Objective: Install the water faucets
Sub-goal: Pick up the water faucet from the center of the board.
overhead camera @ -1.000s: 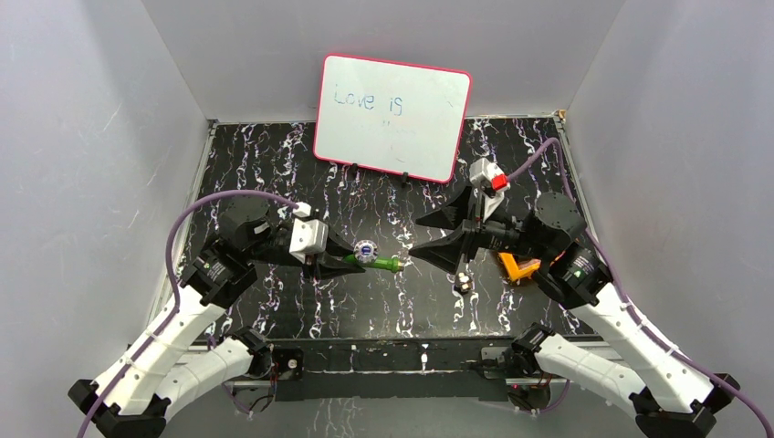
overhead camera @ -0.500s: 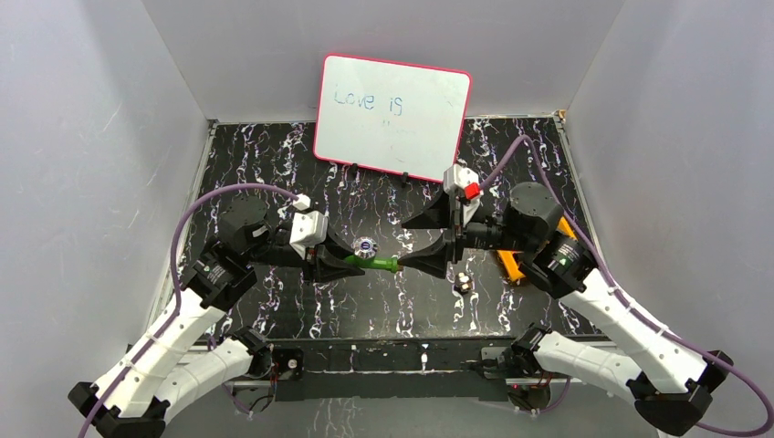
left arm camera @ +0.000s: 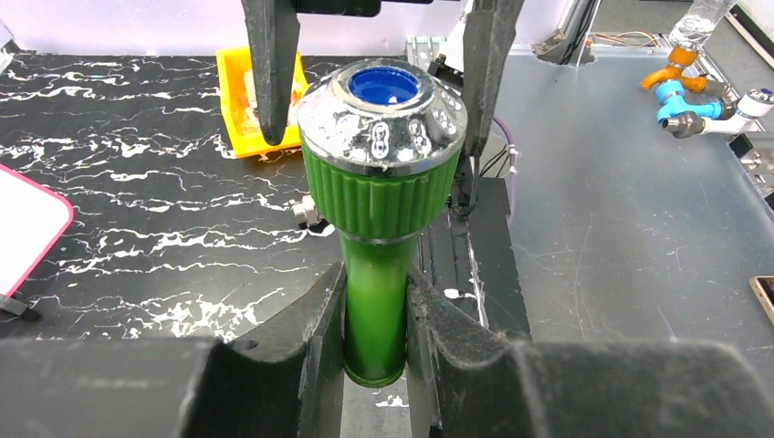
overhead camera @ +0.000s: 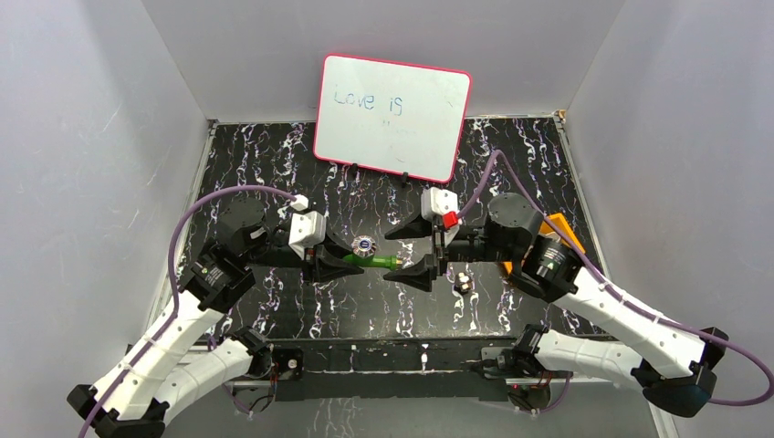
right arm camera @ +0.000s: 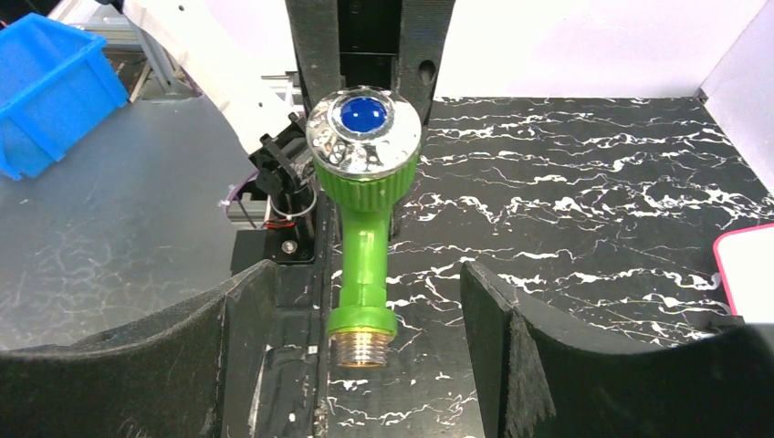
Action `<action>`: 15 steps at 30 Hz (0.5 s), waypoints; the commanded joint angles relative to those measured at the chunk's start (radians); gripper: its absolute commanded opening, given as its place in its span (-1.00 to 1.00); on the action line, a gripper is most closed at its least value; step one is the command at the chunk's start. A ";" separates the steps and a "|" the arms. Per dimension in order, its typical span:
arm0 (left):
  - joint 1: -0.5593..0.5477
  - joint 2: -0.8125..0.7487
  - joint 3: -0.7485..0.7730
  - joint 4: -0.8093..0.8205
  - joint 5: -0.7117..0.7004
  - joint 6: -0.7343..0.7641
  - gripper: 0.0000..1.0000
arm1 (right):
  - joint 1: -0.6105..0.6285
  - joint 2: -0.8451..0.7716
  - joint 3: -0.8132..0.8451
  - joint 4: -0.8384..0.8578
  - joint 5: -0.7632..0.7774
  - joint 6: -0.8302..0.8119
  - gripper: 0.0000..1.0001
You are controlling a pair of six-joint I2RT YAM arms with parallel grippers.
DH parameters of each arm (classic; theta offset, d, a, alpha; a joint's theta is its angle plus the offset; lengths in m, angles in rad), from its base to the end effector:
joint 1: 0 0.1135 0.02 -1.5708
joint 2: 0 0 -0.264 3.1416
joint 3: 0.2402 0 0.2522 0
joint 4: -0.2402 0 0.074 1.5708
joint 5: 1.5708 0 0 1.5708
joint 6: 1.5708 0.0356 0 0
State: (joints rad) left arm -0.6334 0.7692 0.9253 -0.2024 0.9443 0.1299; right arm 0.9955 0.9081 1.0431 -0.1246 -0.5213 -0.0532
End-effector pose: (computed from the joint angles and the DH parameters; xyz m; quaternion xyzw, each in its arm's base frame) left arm 0.1101 -0.1166 0.3901 0.5314 0.4808 -0.4718 0.5137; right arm 0.0924 0.1750 0.4151 -0.4988 0.4966 0.4733 0.5297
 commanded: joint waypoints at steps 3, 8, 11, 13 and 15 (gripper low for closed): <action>-0.004 -0.019 0.005 0.010 0.019 0.020 -1.00 | 0.008 0.023 0.011 0.031 0.040 -0.054 0.58; -0.005 -0.018 0.008 0.009 0.012 0.026 -1.00 | 0.008 0.040 0.007 0.017 0.027 -0.065 0.49; -0.005 -0.019 0.009 0.009 0.007 0.030 -1.00 | 0.008 0.042 0.000 0.012 0.017 -0.065 0.44; -0.004 -0.020 0.009 0.008 0.003 0.031 -1.00 | 0.008 0.045 -0.003 0.004 0.011 -0.065 0.40; -0.005 -0.019 0.009 0.008 0.001 0.033 -1.00 | 0.008 0.048 -0.004 -0.007 0.012 -0.065 0.37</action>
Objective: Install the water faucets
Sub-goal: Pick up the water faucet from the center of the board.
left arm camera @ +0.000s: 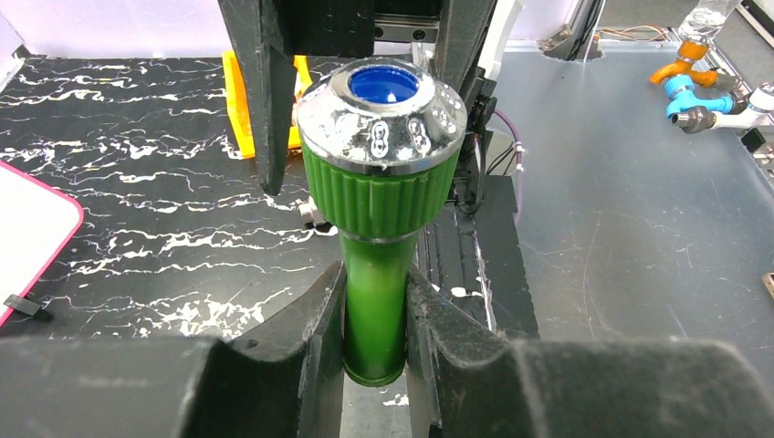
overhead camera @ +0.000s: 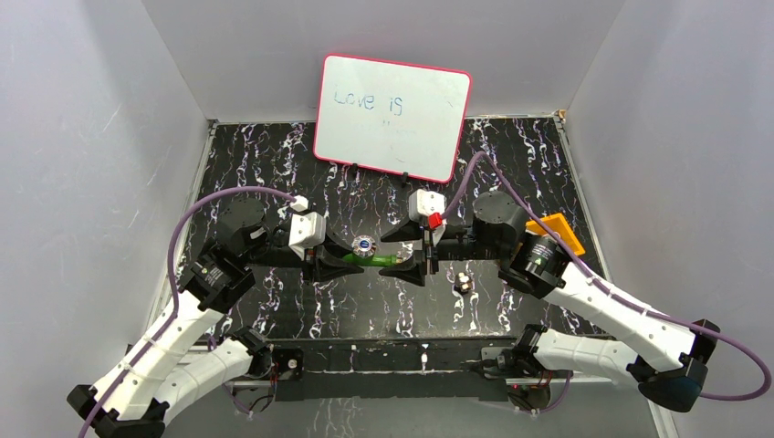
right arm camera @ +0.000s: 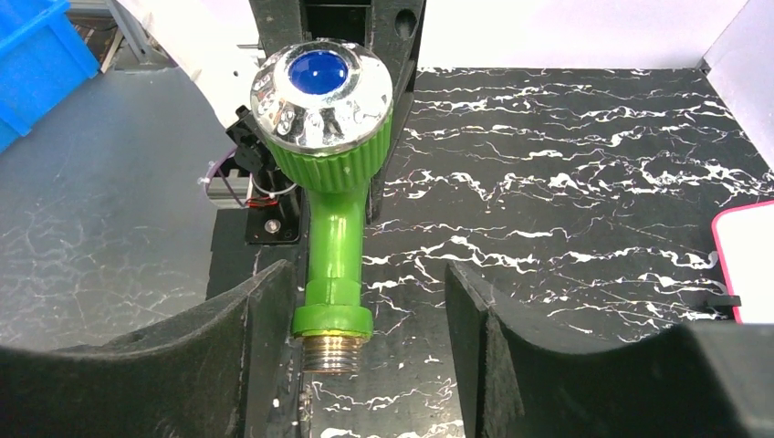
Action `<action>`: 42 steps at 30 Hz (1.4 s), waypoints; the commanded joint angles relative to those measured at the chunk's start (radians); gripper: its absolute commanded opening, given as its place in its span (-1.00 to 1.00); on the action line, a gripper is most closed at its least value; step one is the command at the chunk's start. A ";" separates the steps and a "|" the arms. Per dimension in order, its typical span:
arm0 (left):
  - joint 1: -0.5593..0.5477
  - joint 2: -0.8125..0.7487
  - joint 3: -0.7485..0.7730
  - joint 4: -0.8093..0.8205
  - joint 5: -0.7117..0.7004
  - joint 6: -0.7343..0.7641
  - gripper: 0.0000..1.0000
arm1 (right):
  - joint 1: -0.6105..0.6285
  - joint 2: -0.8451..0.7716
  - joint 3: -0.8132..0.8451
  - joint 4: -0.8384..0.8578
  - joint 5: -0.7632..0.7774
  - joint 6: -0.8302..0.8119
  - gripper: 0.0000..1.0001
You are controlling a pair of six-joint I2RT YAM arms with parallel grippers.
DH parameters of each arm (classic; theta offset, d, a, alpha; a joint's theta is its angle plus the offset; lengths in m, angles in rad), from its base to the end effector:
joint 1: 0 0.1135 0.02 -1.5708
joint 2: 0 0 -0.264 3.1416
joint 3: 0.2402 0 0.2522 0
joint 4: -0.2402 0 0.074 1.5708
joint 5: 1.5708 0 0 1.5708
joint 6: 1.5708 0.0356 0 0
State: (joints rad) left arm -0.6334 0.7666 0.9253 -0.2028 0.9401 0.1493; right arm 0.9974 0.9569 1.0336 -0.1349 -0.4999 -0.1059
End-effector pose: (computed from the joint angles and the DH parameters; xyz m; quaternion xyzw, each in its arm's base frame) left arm 0.1096 -0.1162 0.3904 0.5352 0.4760 -0.4655 0.5200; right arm 0.1010 0.1879 0.4018 -0.5139 0.5113 0.4490 0.5224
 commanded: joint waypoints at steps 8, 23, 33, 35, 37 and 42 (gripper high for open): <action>-0.005 -0.006 0.012 0.008 0.002 0.019 -1.00 | 0.006 0.001 -0.009 0.010 -0.011 0.000 0.10; -0.004 -0.007 0.004 0.034 -0.003 -0.040 0.00 | 0.006 -0.028 0.000 0.119 -0.016 0.147 -1.00; -0.005 0.017 -0.006 0.086 0.018 -0.087 0.12 | 0.005 -0.004 0.000 0.219 -0.062 0.213 -1.00; -0.005 0.026 -0.005 0.102 0.020 -0.097 0.10 | 0.006 0.009 0.005 0.220 -0.068 0.212 -1.00; -0.005 0.034 -0.001 0.103 0.024 -0.097 0.07 | 0.006 0.020 0.012 0.224 -0.072 0.210 -1.00; -0.005 0.039 0.001 0.113 0.024 -0.101 -0.08 | 0.006 0.040 0.017 0.258 -0.074 0.211 -1.00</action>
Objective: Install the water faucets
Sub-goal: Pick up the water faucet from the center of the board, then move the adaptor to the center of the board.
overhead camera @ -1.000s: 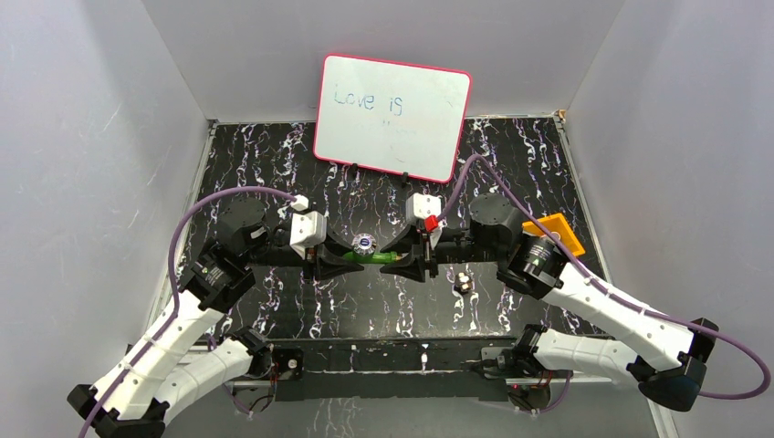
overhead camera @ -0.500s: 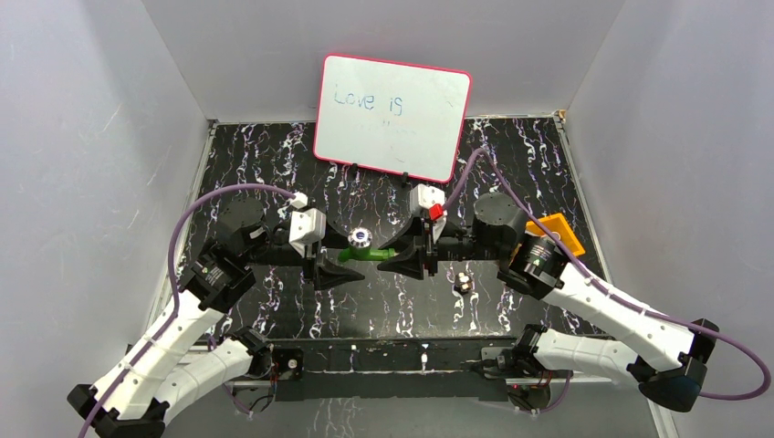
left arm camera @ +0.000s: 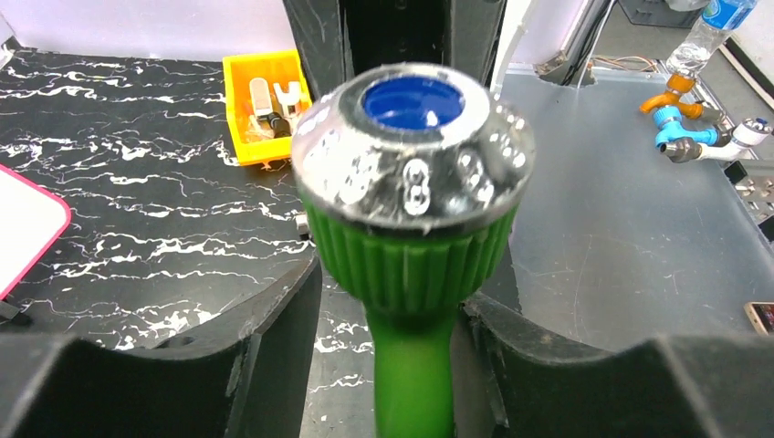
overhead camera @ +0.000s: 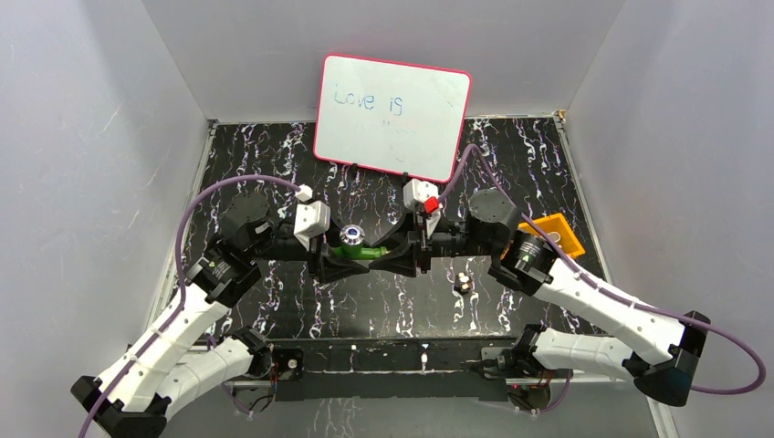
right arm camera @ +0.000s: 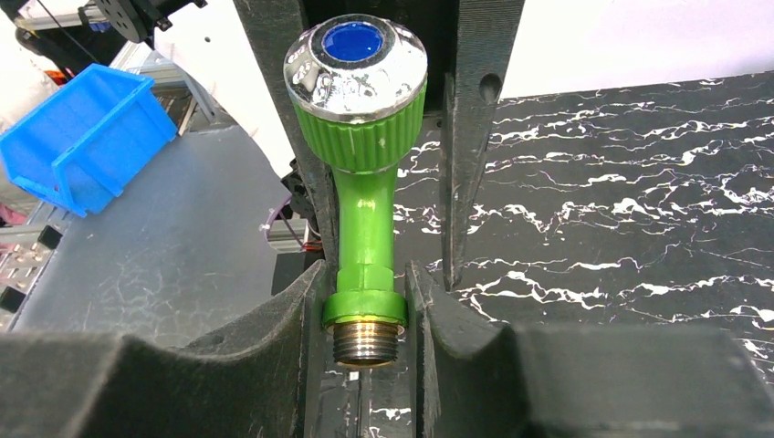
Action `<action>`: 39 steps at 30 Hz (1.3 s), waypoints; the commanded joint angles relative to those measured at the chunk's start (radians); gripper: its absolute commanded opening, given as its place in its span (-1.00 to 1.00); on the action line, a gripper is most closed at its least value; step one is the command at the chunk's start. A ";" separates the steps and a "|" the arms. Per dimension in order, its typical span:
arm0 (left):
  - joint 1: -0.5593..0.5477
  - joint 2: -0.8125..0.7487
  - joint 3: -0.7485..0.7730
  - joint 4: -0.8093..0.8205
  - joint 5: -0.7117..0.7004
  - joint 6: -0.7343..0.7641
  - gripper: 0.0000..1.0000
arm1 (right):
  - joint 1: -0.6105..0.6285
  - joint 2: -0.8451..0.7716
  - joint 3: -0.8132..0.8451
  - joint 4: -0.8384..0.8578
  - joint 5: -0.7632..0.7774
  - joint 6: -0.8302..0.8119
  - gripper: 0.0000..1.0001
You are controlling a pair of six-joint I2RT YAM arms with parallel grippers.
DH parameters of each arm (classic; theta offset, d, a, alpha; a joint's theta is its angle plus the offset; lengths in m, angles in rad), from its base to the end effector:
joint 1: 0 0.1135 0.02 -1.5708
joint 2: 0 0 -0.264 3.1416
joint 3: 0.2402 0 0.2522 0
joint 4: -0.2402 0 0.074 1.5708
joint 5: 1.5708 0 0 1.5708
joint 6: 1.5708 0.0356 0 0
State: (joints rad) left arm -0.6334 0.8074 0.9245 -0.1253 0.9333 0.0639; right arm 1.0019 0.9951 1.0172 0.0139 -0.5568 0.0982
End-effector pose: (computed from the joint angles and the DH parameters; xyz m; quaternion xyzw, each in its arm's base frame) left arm 0.1192 -0.1230 0.3917 0.5144 0.4877 -0.4832 0.5139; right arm 0.1048 0.1989 0.4041 -0.4694 0.5142 0.5244 0.4902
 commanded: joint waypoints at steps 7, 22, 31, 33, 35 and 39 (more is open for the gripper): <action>-0.005 -0.001 0.000 0.049 0.033 -0.028 -0.34 | 0.001 0.026 0.039 0.133 -0.034 0.011 -1.00; -0.005 -0.003 -0.012 0.101 0.057 -0.057 -1.00 | 0.001 0.017 0.035 0.044 -0.027 -0.029 -0.98; -0.005 -0.019 -0.010 0.036 0.033 -0.009 -1.00 | 0.001 -0.066 0.030 -0.011 0.030 -0.045 0.16; -0.004 -0.016 -0.007 0.011 0.018 0.002 -1.00 | 0.001 -0.093 0.028 -0.048 0.056 -0.050 0.28; -0.005 -0.013 -0.003 -0.014 -0.007 0.010 -1.00 | 0.001 -0.123 0.020 -0.075 0.101 -0.052 0.32; -0.004 -0.002 -0.006 -0.060 -0.081 -0.010 -1.00 | 0.001 -0.180 -0.007 -0.118 0.312 0.003 0.38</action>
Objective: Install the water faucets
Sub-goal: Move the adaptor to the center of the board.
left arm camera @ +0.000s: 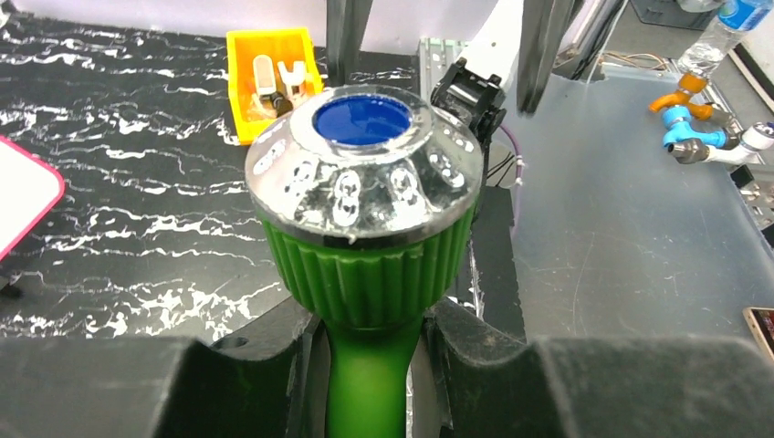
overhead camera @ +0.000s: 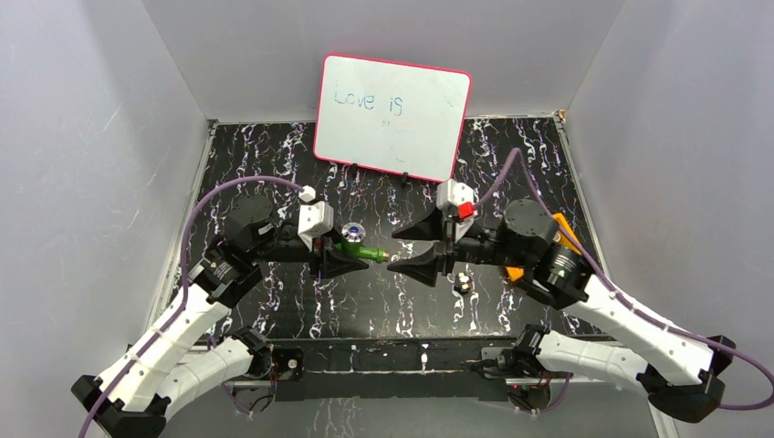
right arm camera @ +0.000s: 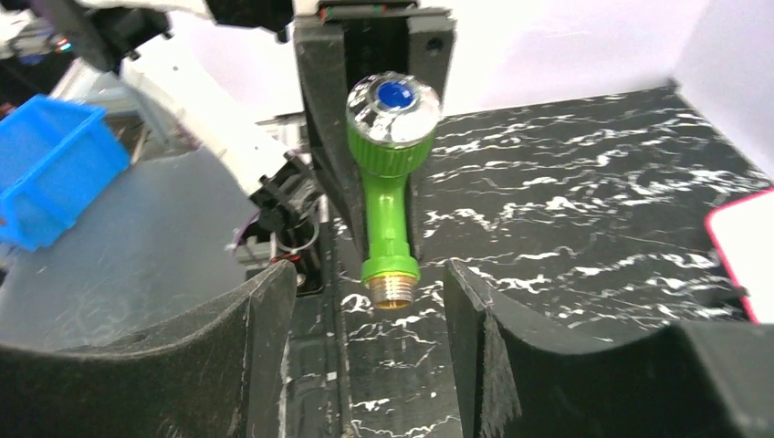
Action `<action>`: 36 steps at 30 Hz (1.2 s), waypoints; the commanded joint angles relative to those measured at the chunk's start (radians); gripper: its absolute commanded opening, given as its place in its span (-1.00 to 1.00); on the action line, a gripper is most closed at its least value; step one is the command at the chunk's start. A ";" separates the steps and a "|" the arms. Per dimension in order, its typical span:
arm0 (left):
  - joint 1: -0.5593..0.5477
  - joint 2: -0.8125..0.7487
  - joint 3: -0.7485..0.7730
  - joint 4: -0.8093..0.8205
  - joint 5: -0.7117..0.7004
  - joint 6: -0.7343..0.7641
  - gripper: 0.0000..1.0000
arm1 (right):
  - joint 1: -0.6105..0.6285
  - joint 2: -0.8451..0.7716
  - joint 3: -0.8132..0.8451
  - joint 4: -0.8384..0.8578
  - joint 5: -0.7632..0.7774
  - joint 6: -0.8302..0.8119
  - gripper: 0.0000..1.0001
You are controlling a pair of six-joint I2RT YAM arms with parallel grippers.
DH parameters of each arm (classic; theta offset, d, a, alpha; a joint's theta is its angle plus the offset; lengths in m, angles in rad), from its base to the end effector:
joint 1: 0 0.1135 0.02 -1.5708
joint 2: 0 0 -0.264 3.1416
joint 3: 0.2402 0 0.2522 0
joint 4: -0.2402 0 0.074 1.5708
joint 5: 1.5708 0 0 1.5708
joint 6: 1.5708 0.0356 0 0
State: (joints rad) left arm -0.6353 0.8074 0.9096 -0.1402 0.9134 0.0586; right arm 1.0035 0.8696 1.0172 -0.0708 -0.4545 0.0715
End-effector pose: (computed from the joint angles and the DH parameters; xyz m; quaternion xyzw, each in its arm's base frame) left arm 0.1207 -0.1240 0.3853 0.5075 0.5041 -0.4816 0.5064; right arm 0.0883 0.1676 0.4187 -0.4451 0.5171 0.4975 0.5357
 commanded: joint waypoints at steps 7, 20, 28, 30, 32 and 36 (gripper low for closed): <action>-0.003 0.008 0.005 -0.142 -0.429 -0.233 -1.00 | 0.000 -0.029 -0.001 -0.279 0.702 0.268 0.37; -0.003 0.192 0.113 -0.551 -0.729 -0.393 -1.00 | -0.032 0.204 0.036 -0.695 0.971 0.665 0.50; -0.003 0.171 0.106 -0.595 -0.863 -0.490 -1.00 | -0.276 0.322 -0.065 -0.741 0.783 0.637 0.54; -0.003 0.138 0.105 -0.592 -0.938 -0.527 -1.00 | -0.302 0.320 -0.100 -0.728 0.786 0.638 0.54; -0.003 0.116 0.101 -0.591 -0.966 -0.540 -1.00 | -0.329 0.322 -0.130 -0.715 0.780 0.639 0.54; -0.001 0.105 0.095 -0.581 -0.937 -0.527 -1.00 | -0.383 0.321 -0.198 -0.662 0.743 0.641 0.56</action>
State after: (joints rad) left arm -0.6369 0.9356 0.9775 -0.7158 -0.0017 -0.4496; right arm 0.6640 1.2037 0.8631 -0.7818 0.3271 0.7006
